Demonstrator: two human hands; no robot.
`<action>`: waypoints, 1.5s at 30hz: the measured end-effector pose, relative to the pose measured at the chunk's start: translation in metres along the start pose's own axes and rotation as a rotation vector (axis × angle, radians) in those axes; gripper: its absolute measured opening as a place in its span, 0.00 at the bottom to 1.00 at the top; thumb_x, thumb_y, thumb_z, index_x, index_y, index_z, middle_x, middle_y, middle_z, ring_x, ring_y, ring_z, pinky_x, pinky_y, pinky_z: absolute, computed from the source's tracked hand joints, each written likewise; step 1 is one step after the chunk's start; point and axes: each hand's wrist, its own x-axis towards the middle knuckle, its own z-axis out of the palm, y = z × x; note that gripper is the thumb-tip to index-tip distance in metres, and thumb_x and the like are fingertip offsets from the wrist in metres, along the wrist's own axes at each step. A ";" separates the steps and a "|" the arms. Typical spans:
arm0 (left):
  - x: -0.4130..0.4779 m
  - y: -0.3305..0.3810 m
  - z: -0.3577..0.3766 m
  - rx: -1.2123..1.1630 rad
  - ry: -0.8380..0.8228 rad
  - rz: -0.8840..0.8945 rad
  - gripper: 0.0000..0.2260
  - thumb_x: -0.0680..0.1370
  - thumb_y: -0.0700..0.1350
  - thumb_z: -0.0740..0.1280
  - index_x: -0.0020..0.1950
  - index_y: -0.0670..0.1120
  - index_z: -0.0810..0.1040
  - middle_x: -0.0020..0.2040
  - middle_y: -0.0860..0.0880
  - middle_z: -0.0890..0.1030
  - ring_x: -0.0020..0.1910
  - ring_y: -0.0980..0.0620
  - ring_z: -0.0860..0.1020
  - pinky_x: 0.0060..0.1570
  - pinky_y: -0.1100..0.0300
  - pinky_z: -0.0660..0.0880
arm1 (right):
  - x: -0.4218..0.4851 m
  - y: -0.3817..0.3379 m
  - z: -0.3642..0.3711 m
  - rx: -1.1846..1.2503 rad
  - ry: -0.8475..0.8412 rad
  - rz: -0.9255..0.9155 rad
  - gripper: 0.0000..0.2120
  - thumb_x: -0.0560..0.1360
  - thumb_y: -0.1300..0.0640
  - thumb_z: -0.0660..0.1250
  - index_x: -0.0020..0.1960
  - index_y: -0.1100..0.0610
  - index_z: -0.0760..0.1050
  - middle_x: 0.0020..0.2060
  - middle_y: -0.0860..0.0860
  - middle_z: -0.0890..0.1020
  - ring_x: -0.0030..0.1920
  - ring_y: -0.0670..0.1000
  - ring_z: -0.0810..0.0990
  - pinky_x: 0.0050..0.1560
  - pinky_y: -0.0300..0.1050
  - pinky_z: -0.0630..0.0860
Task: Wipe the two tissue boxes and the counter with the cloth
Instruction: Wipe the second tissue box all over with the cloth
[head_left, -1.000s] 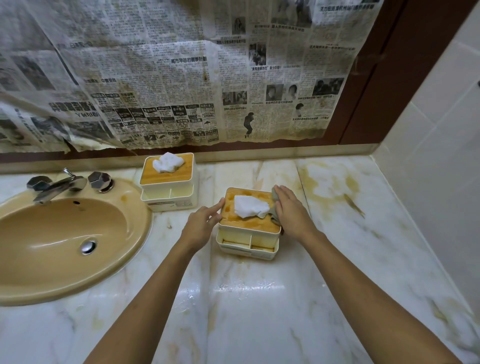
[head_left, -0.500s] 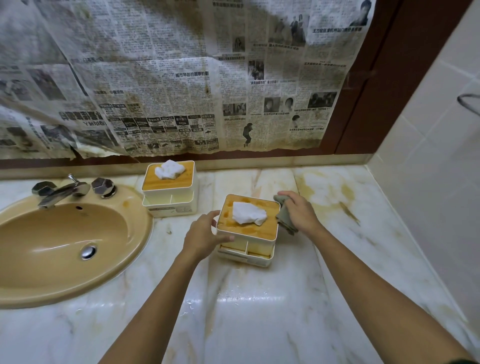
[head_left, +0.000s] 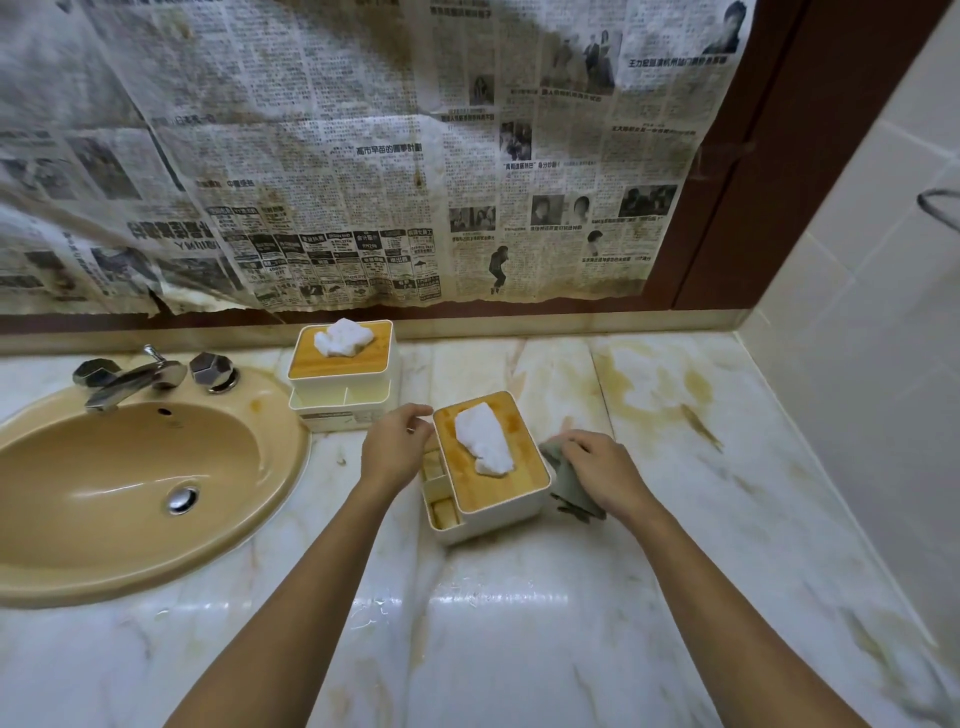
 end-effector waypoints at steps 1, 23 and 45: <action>0.001 0.003 0.002 -0.014 -0.009 0.005 0.11 0.79 0.45 0.66 0.60 0.48 0.82 0.51 0.50 0.85 0.53 0.50 0.81 0.53 0.54 0.76 | -0.001 -0.004 0.003 0.039 0.019 -0.030 0.14 0.80 0.57 0.59 0.56 0.52 0.83 0.51 0.44 0.82 0.53 0.46 0.77 0.46 0.31 0.69; 0.006 0.002 0.022 -0.047 -0.121 0.078 0.18 0.77 0.47 0.72 0.67 0.57 0.79 0.63 0.54 0.81 0.65 0.49 0.75 0.64 0.41 0.72 | 0.027 -0.006 0.031 -0.706 -0.052 -0.190 0.27 0.85 0.49 0.43 0.81 0.48 0.41 0.81 0.45 0.40 0.80 0.59 0.41 0.74 0.60 0.58; 0.010 -0.009 0.026 -0.115 -0.119 0.073 0.18 0.76 0.50 0.73 0.66 0.61 0.79 0.61 0.58 0.81 0.64 0.52 0.76 0.65 0.39 0.70 | 0.049 -0.008 0.030 -0.700 -0.081 -0.224 0.26 0.85 0.49 0.43 0.81 0.48 0.42 0.81 0.44 0.41 0.80 0.57 0.39 0.76 0.62 0.54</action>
